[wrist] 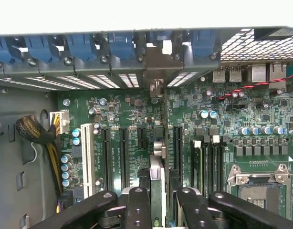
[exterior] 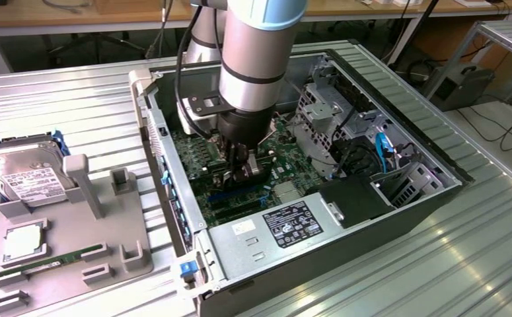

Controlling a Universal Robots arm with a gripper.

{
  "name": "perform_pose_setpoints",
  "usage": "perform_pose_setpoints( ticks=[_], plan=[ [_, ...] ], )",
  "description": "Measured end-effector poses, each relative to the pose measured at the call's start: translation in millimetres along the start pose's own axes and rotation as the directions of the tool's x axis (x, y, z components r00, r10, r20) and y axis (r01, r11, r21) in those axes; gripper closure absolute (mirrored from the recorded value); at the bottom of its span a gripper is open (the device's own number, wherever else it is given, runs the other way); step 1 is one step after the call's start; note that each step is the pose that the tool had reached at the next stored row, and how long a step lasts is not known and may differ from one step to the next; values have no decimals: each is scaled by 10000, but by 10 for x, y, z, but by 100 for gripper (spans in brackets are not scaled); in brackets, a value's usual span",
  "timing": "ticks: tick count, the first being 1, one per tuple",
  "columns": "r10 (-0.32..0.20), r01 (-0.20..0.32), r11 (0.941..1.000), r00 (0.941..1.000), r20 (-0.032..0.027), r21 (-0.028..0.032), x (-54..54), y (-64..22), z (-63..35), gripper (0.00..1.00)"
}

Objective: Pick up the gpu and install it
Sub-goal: 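Insert the gpu into the slot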

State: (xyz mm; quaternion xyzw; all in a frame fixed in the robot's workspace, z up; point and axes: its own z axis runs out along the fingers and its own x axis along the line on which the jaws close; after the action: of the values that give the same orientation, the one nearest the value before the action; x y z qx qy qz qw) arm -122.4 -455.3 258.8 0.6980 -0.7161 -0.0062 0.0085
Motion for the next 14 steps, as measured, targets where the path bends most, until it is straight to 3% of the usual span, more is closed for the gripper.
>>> perform_pose_setpoints(
  ticks=[6,14],
  plan=[
    [2,-2,10000,9999,-117,3,0,9,16,74],
    [5,-5,10000,9998,-192,3,1,12,36,73]
  ],
)
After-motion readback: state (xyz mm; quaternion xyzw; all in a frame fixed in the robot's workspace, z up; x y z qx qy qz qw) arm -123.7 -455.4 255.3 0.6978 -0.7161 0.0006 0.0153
